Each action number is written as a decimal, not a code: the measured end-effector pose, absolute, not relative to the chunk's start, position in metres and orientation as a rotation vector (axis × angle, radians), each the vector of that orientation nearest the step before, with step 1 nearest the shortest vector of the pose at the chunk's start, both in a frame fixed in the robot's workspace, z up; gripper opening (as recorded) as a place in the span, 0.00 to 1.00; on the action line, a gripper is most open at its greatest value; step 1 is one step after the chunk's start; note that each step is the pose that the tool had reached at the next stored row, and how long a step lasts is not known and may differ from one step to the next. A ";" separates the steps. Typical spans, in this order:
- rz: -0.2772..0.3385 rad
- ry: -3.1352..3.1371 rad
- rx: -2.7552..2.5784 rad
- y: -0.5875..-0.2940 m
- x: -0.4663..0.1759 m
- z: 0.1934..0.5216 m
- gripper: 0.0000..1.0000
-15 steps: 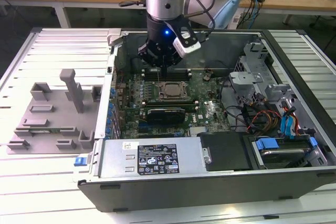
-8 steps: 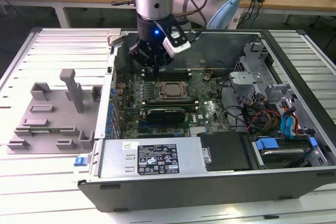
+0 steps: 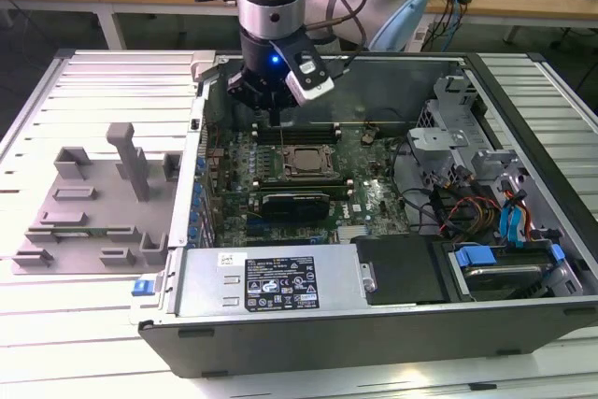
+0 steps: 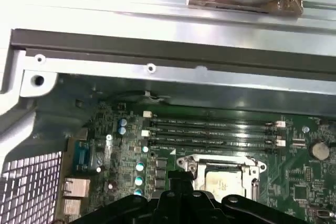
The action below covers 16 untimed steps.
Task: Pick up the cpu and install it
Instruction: 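Install the first cpu locking lever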
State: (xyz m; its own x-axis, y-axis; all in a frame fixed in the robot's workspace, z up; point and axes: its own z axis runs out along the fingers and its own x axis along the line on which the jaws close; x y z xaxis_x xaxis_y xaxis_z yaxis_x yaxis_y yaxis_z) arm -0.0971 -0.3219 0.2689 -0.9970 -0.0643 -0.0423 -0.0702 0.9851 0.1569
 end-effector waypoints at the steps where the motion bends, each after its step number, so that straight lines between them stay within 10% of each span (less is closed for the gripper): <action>1: 0.298 3.085 -0.104 -0.322 -0.104 0.267 0.11; 16: 0.380 3.074 -0.101 -0.324 -0.079 0.250 0.11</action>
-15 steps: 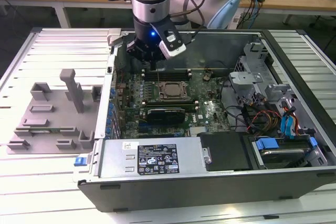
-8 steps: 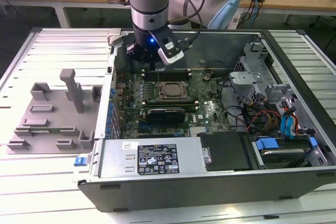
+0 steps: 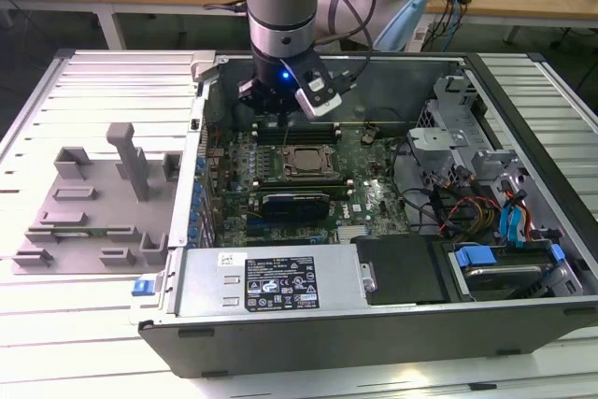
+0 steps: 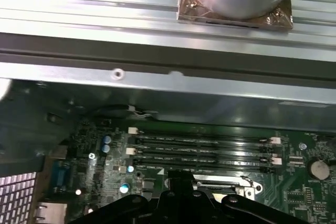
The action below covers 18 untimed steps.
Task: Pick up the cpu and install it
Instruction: 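Install the first cpu locking lever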
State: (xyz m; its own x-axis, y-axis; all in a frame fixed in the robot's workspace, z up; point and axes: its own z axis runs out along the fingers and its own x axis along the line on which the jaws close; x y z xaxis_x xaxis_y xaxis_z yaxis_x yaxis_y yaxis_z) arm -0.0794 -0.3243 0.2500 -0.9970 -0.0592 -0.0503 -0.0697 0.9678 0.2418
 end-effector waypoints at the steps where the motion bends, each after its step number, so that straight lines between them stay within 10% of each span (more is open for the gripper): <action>1: 0.380 3.074 -0.100 -0.325 -0.076 0.250 0.11; 18: 0.294 3.059 0.177 -0.324 -0.068 0.232 0.11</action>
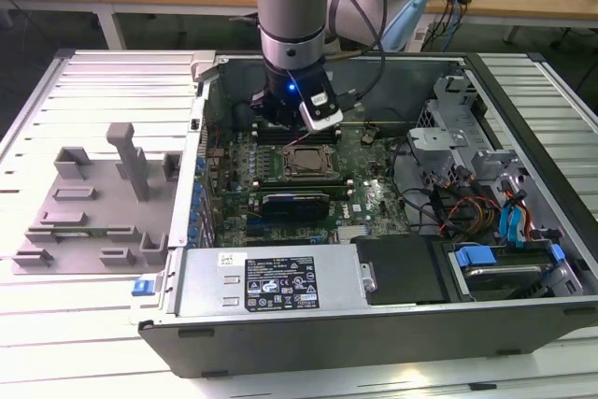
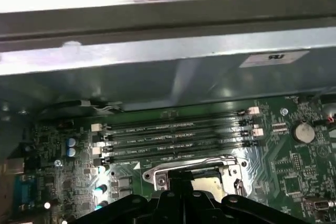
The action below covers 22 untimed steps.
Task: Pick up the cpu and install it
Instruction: 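Install the first cpu locking lever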
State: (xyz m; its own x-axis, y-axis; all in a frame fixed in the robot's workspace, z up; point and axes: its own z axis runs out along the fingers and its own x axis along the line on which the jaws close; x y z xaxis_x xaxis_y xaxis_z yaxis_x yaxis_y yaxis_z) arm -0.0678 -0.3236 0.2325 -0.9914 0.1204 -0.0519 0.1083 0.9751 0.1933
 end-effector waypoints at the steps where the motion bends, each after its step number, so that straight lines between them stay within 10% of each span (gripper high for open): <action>1: 0.291 3.059 0.179 -0.320 -0.067 0.232 0.11; 22: 0.275 3.008 0.487 -0.302 -0.056 0.219 0.11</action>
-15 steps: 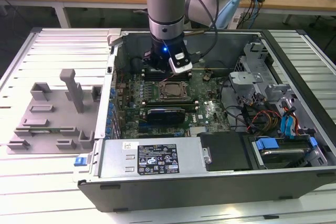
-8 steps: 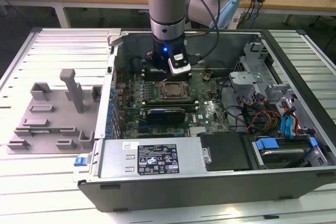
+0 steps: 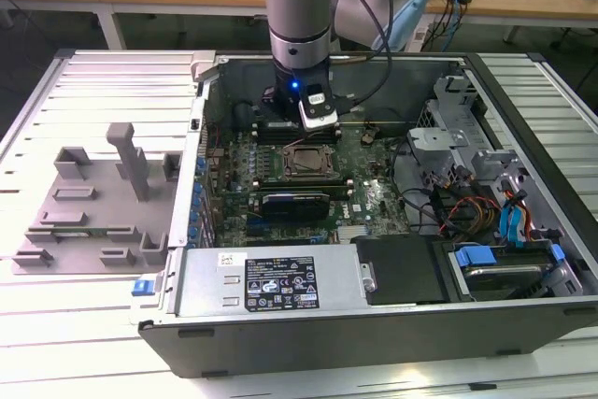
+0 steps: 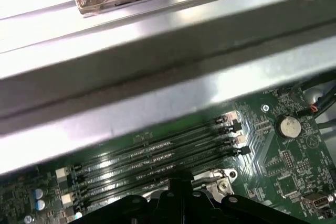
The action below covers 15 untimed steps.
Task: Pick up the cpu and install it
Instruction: 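Install the first cpu locking lever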
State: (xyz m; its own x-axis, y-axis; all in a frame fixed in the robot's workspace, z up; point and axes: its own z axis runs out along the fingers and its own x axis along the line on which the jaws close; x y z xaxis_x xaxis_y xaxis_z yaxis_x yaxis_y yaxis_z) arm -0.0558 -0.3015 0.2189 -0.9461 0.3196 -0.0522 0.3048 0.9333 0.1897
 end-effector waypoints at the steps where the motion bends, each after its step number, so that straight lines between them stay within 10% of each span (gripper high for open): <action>1: 0.275 3.007 0.488 -0.300 -0.056 0.219 0.11; 15: 0.204 2.987 0.565 -0.297 -0.047 0.206 0.11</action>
State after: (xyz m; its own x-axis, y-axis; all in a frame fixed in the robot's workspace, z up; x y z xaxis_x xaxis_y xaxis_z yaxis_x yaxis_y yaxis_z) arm -0.0473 -0.2967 0.2064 -0.9269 0.3691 -0.0676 0.3565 0.9224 0.1485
